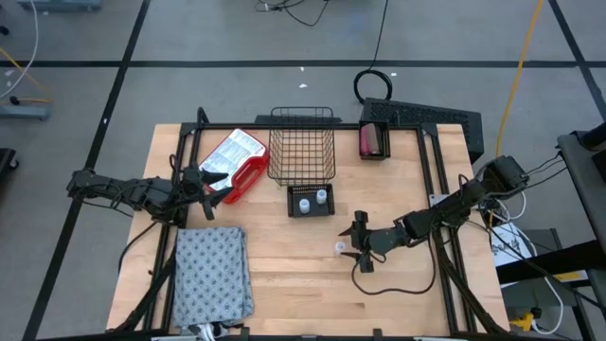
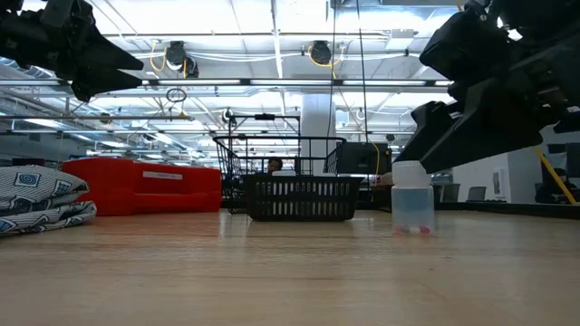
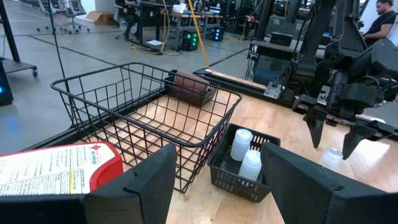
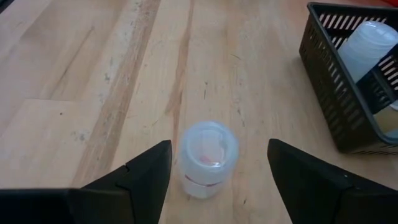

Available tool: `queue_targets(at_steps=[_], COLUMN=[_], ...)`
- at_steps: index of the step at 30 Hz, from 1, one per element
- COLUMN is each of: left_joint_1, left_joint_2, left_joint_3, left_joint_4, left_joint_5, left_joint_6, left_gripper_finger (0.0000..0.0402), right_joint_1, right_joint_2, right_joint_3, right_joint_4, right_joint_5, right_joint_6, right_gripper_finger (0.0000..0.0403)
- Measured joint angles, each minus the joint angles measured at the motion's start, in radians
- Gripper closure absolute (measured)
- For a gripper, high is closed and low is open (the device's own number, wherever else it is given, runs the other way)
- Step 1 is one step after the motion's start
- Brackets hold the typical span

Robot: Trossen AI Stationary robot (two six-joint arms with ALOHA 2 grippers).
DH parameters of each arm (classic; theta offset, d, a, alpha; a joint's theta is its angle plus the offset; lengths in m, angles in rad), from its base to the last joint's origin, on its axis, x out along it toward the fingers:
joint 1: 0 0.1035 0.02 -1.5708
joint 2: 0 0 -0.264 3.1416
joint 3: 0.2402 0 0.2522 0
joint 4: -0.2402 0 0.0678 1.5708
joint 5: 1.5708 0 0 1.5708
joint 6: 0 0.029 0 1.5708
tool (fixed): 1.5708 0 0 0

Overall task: Pick & place medical supplies in basket/bin
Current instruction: Put the white pill bottle into the bottom black bin

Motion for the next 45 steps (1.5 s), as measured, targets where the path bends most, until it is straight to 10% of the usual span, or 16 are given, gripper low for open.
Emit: queue_targets(at_steps=[45], left_joint_1=[0.0], left_joint_2=[0.0], left_joint_3=[0.0], left_joint_4=[0.0], left_joint_5=[0.0], left_joint_6=[0.0], left_gripper_finger=[0.0158], right_joint_1=[-0.032], right_joint_2=[0.072], right_joint_3=[-0.001], right_joint_4=[0.082], right_joint_5=[-0.08], right_joint_6=[-0.027], right_gripper_finger=[0.0149])
